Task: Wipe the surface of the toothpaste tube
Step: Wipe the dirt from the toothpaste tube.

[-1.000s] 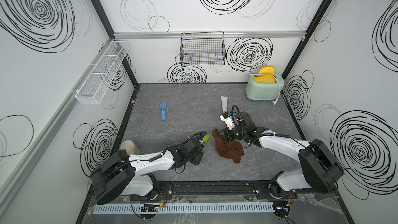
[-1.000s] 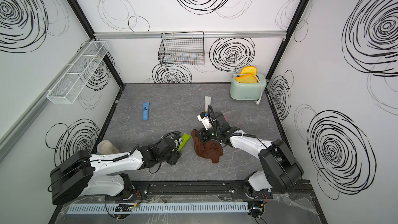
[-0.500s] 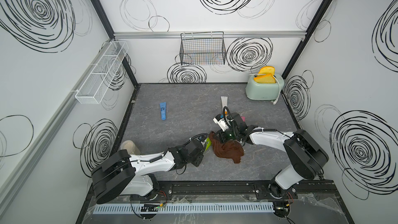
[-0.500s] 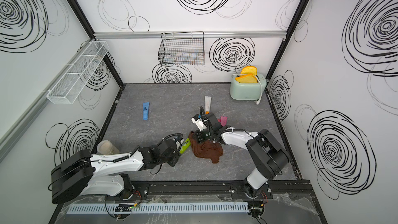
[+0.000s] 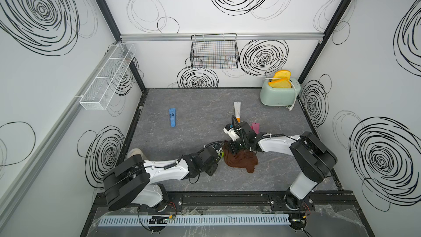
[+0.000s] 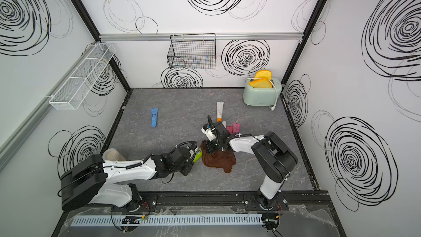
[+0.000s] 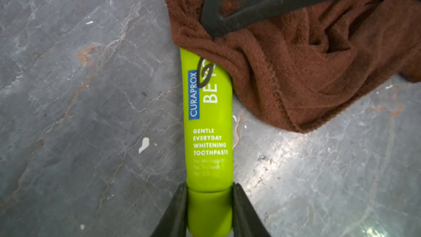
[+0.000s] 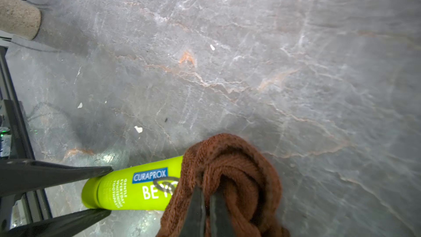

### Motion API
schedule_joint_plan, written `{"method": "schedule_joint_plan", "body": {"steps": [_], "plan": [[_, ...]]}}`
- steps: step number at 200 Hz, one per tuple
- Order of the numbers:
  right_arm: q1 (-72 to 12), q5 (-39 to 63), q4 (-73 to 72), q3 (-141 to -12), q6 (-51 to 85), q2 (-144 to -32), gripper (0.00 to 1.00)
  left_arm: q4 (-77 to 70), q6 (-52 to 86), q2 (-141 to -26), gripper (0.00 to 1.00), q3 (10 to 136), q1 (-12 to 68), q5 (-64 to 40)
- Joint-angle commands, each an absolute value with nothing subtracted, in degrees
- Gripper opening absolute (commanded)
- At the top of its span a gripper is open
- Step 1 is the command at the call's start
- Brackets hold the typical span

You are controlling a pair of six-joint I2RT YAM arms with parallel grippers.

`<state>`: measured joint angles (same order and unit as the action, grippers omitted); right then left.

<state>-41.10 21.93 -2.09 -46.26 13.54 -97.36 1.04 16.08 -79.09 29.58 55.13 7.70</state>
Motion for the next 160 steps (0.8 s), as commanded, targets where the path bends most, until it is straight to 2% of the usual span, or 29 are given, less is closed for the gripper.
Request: {"method": "schedule_joint_plan", "body": {"steps": [1,24,29,57,96,115,160], "plan": [[-44.2,26.8,-0.8,-45.5,14.5,-96.4,0.0,-1.6,15.1,-80.6,0.06,31.0,55.5,9.3],[-46.2,29.8,-5.3,-42.1,18.3,-93.6,0.0,-1.9,15.0,-80.0,0.05,30.8,55.8,9.9],[-46.6,29.9,-6.0,-41.7,18.7,-93.4,0.0,-2.0,15.1,-79.7,0.0,30.6,55.9,9.8],[-46.1,28.6,-6.3,-41.5,18.7,-95.9,0.0,-2.3,14.9,-78.9,0.0,30.2,56.1,9.7],[-35.7,23.2,-4.4,-40.5,17.7,-95.7,0.0,-2.6,14.3,-78.9,0.0,30.1,57.4,9.5],[-31.8,25.2,-4.1,-41.7,17.2,-96.3,0.0,-2.3,13.9,-80.1,0.0,30.7,58.2,10.0],[-38.3,26.8,-3.8,-42.4,17.5,-94.2,0.0,-2.6,13.9,-79.0,0.0,30.2,58.9,10.6]]}}
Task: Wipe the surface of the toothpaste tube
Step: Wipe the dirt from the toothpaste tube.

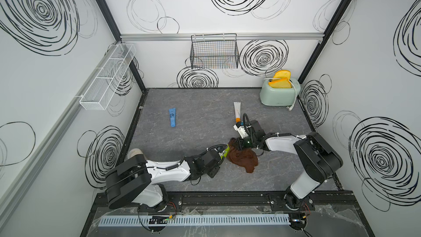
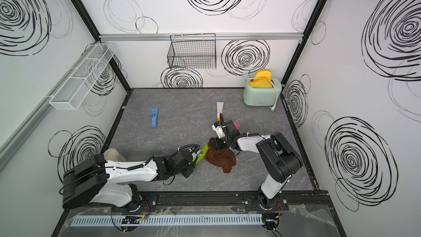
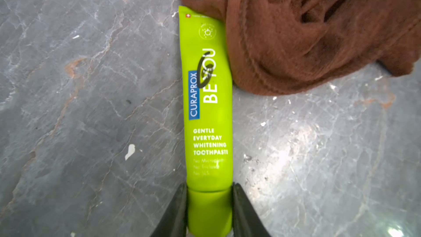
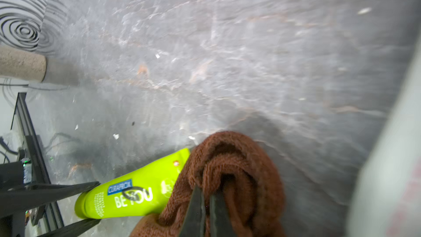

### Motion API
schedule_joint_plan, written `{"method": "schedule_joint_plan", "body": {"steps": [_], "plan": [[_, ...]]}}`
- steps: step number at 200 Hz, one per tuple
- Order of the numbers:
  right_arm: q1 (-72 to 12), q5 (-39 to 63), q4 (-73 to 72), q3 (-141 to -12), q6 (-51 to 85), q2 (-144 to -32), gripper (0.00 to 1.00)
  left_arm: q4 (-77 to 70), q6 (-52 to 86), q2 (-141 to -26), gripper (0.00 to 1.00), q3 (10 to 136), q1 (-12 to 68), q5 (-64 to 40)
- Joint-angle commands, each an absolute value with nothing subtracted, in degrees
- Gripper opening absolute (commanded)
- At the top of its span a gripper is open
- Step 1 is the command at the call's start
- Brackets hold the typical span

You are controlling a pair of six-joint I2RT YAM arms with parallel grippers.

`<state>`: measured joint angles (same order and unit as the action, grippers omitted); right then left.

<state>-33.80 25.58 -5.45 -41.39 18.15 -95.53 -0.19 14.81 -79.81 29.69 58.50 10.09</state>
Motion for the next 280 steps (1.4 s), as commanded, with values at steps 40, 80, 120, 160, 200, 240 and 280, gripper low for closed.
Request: {"method": "schedule_joint_plan", "body": {"steps": [40,80,120,160,200,240,280], "plan": [[-46.4,28.5,-5.3,-39.2,21.0,-91.2,0.0,-2.7,14.0,-78.4,0.0,29.9,58.9,11.0],[-47.0,26.0,-3.1,-37.9,20.6,-91.0,0.0,-2.9,14.1,-77.8,0.0,29.6,58.9,11.1],[-37.8,20.9,-0.3,-39.6,17.8,-93.7,0.0,-3.4,13.9,-76.8,0.0,29.0,59.0,10.8],[-40.1,20.6,-0.6,-42.0,17.3,-93.7,0.0,-3.4,13.7,-76.5,0.0,29.0,59.3,11.1],[-45.3,18.9,-2.4,-40.5,18.4,-89.1,0.09,-3.4,13.6,-76.7,0.0,29.0,59.7,11.2],[-44.5,16.6,-4.5,-37.8,18.2,-83.5,0.34,-3.4,13.6,-76.9,0.0,29.2,59.8,11.3],[-43.9,16.3,-5.8,-39.5,17.4,-88.1,0.47,-3.5,13.6,-76.5,0.0,28.9,59.9,11.3]]}}
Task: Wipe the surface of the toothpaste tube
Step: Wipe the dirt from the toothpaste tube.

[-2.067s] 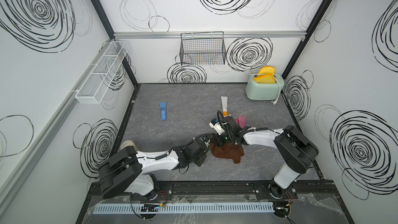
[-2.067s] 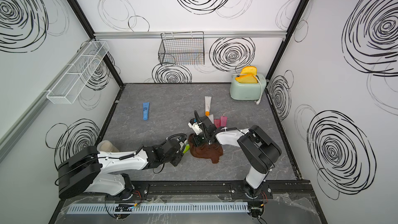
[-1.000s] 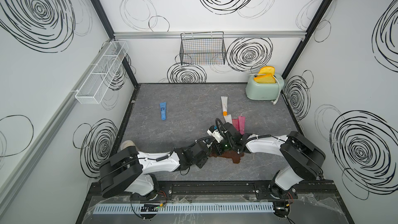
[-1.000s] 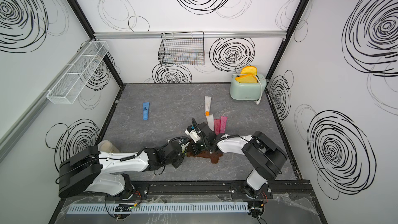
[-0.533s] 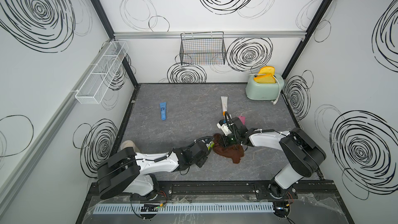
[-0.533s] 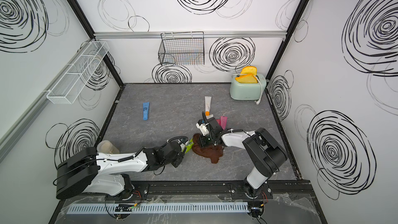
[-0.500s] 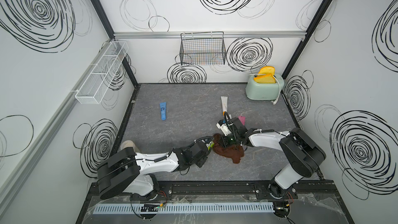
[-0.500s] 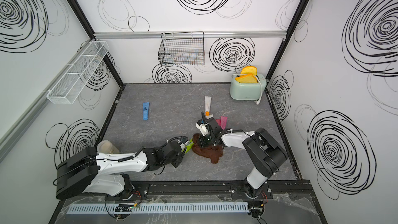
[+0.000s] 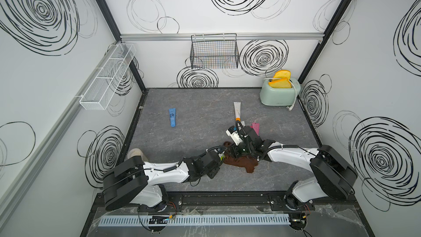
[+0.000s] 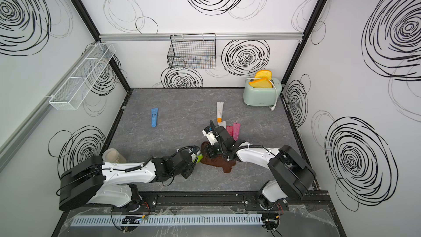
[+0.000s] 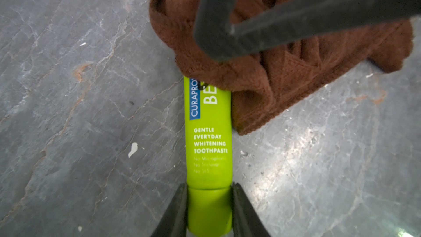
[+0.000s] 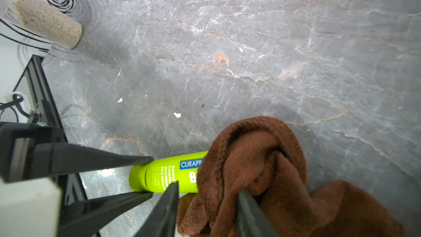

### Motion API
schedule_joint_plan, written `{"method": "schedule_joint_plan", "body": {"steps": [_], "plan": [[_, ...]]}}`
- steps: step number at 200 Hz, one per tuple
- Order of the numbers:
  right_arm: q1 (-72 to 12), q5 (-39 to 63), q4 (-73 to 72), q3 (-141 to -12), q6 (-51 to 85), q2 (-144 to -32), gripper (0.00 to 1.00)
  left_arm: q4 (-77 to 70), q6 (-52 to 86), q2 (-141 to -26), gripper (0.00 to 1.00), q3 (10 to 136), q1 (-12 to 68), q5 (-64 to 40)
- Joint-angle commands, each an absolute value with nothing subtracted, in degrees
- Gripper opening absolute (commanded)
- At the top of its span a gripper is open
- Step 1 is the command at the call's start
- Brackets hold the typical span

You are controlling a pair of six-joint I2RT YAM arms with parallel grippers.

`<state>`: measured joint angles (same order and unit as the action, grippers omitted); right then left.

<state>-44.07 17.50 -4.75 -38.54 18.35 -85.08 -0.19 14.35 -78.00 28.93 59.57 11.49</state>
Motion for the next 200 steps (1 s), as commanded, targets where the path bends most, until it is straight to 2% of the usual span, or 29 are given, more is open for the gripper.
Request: {"method": "schedule_joint_plan", "body": {"steps": [1,16,41,101,149,200], "plan": [[-43.9,16.3,-5.8,-39.5,17.5,-88.2,0.47,-3.5,13.5,-76.4,0.0,28.9,59.9,11.3],[-44.1,15.9,-5.8,-40.2,17.4,-90.1,0.45,-3.5,13.6,-76.3,0.0,28.8,59.9,11.3],[-45.0,14.9,-5.9,-40.0,17.6,-91.2,0.3,-3.5,13.6,-76.6,0.0,28.9,59.9,11.3],[-49.1,20.7,-9.0,-39.0,20.1,-89.6,0.02,-3.5,13.4,-76.8,0.0,29.1,59.9,11.2],[-50.4,19.9,-8.3,-39.6,21.1,-91.5,0.0,-3.5,13.4,-76.4,0.0,29.0,60.1,11.4],[-40.7,14.3,-3.2,-39.9,18.8,-94.8,0.0,-3.5,13.4,-75.8,0.0,28.7,60.2,11.8]]}}
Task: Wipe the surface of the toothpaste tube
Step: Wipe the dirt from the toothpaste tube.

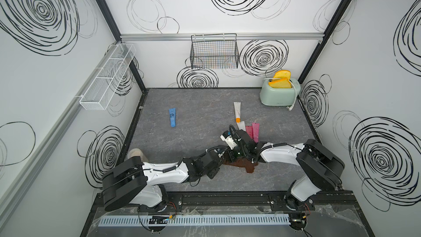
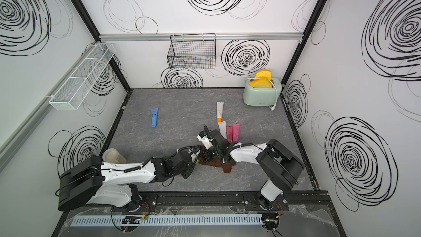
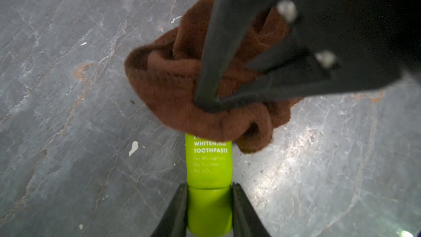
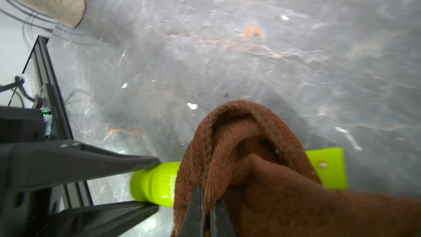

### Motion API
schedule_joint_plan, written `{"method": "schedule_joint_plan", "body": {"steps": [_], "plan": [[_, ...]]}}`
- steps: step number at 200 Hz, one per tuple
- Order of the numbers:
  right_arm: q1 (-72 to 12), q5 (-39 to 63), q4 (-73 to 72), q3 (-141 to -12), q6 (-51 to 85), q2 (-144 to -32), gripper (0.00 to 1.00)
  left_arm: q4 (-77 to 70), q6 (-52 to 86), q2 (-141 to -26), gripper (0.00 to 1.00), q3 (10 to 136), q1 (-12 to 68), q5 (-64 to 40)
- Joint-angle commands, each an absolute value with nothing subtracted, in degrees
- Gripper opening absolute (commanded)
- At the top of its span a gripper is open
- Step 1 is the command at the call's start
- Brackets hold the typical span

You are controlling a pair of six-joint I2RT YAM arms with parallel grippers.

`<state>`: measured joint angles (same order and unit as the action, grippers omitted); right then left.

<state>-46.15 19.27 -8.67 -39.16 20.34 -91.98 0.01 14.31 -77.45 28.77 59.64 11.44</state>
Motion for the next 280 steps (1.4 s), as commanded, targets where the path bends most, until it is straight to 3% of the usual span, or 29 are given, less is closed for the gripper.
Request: {"method": "schedule_joint_plan", "body": {"steps": [1,31,86,110,166,192,255,280], "plan": [[-40.6,14.3,-3.2,-39.9,18.8,-94.8,0.0,-3.5,13.4,-75.8,0.0,28.7,60.2,11.8],[-39.5,16.7,-5.2,-39.0,19.4,-94.4,0.0,-3.5,13.3,-75.8,0.0,28.7,60.5,12.0],[-51.2,21.2,-6.5,-38.6,23.6,-91.9,0.0,-3.5,13.3,-75.5,0.0,28.7,60.5,12.4],[-52.5,22.2,-8.5,-36.9,24.8,-92.4,0.0,-3.5,13.3,-75.3,0.0,28.7,60.4,12.5],[-40.6,16.2,-5.2,-36.3,20.0,-95.6,0.0,-4.0,13.4,-74.1,0.0,27.9,60.4,12.5],[-37.2,18.1,-6.2,-35.8,19.5,-95.8,0.0,-4.0,13.3,-74.4,0.0,28.1,60.5,12.3],[-52.3,22.0,-8.7,-35.9,25.1,-92.7,0.0,-4.0,13.3,-73.9,0.0,27.9,60.4,12.8],[-52.1,22.0,-10.3,-33.9,25.8,-93.6,0.0,-4.0,13.3,-73.7,0.0,27.9,60.4,13.0]]}}
